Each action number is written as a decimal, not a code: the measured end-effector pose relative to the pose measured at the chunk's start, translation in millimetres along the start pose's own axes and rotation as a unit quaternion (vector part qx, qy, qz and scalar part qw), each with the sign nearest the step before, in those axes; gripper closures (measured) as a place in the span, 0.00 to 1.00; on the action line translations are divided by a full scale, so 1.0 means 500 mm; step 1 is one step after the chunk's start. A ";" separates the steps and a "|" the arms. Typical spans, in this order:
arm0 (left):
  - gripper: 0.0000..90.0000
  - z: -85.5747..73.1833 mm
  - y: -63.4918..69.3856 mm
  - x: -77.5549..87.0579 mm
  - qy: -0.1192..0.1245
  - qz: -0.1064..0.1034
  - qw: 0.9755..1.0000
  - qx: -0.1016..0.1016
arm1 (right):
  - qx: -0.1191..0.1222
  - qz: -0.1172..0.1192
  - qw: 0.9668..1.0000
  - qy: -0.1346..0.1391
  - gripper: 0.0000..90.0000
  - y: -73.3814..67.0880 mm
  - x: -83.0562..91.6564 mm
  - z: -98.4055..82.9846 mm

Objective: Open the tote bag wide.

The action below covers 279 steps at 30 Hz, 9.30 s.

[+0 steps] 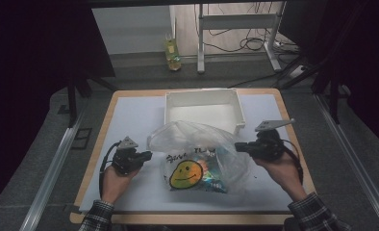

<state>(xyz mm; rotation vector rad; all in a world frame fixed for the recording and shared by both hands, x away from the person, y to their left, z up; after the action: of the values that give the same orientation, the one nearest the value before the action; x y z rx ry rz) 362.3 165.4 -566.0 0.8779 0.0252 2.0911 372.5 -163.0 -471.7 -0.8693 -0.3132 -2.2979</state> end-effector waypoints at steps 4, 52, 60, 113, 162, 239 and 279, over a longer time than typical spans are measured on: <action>0.92 0.007 0.000 0.028 0.019 -0.004 1.000 0.006 | 0.009 -0.009 0.999 -0.040 0.99 -0.009 -0.064 -0.060; 0.91 0.177 0.074 -0.086 -0.024 -0.014 0.999 -0.037 | 0.042 0.053 0.997 -0.026 0.98 -0.132 -0.015 -0.032; 0.91 0.124 0.019 -0.161 -0.098 0.008 0.995 -0.014 | 0.023 -0.056 0.996 -0.072 0.99 -0.031 -0.095 -0.077; 0.91 0.132 0.144 -0.121 -0.103 -0.036 0.993 -0.053 | 0.020 -0.029 0.996 -0.078 0.99 0.004 -0.123 -0.056; 0.91 0.019 0.392 -0.100 -0.159 -0.219 0.954 -0.132 | 0.073 0.117 0.988 -0.070 0.99 -0.230 -0.029 -0.091; 0.90 -0.152 0.241 0.012 -0.135 -0.161 0.976 -0.047 | 0.074 0.022 0.983 -0.169 0.99 -0.132 0.004 -0.306; 0.91 -0.087 0.241 -0.009 -0.104 -0.148 0.983 -0.009 | 0.052 0.015 0.989 -0.136 0.99 -0.099 -0.061 -0.248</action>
<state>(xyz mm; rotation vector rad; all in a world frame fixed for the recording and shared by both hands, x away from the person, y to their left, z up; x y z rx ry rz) 254.1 97.0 -563.5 1.0125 0.0240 1.7153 295.0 -163.3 -584.5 -1.1272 -0.5292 -2.1141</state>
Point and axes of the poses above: each handheld gripper's, and its own axes: x roughly backward along the jaws, z roughly out of its top, y roughly to its right, the point moved 9 cm from there along -x, roughly forward along the jaws, and after that the axes turned 15 degrees about -z, right-handed, at the moved point
